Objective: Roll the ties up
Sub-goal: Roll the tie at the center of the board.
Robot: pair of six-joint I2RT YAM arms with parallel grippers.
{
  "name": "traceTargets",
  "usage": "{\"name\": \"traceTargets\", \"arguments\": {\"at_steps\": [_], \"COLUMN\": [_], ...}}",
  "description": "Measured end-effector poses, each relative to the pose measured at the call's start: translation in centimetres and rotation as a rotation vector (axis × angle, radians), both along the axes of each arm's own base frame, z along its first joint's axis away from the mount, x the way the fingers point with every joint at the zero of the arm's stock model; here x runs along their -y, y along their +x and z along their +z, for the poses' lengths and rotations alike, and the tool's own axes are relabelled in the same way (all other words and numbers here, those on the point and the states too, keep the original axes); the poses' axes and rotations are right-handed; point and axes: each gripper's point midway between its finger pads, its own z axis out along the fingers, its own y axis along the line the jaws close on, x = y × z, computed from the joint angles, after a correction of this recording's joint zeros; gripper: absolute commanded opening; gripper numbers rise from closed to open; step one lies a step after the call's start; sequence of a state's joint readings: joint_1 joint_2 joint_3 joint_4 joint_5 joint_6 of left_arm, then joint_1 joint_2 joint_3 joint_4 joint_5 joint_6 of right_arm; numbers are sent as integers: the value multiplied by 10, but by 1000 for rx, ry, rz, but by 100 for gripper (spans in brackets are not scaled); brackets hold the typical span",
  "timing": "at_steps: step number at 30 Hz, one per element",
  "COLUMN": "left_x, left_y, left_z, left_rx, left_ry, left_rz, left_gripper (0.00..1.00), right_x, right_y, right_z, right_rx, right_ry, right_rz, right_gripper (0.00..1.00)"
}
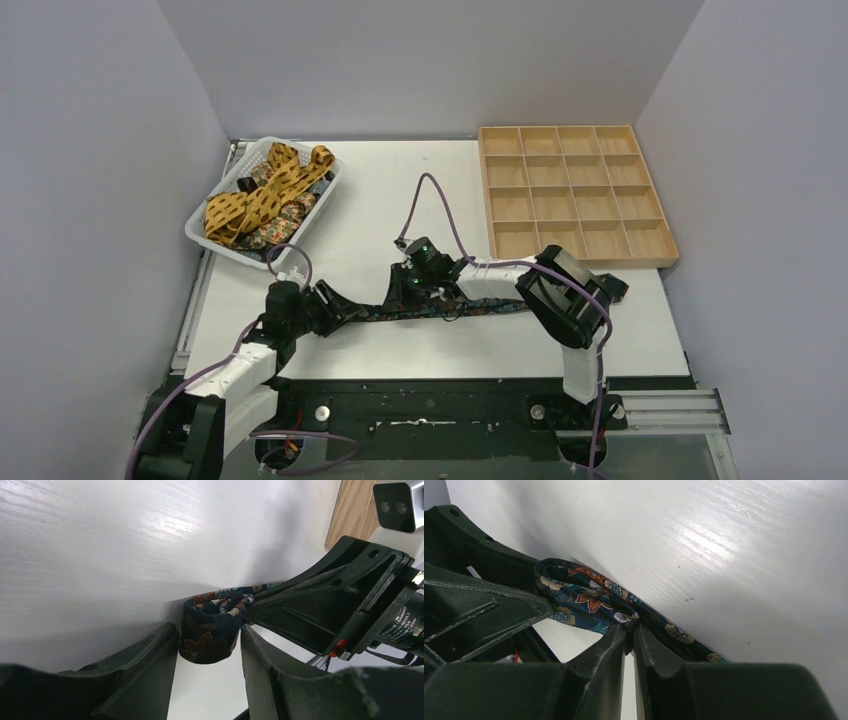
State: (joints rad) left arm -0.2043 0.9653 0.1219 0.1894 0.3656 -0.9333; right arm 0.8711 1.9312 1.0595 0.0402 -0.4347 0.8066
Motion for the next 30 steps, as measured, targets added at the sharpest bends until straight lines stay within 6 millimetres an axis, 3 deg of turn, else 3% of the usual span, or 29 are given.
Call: {"name": "traceTargets", "arguments": {"at_steps": [15,24,30], "left_x": [-2,-2,-8], "left_y": [0,0,2], "left_z": [-5,-4,-2], "left_rx": [-7,12,11], "left_ry": [-19,-11,43], "left_rz": [-31,-44,-44], "left_gripper": [30,1,0], "right_x": [-2,-5,-6], "right_y": [-1,-2,-3], "right_z": [-1,-1,1], "right_rx": [-40,-49,-49], "right_ry": [31,53,62], "right_rz": [9,25,32], "right_gripper": [12,14,19]}}
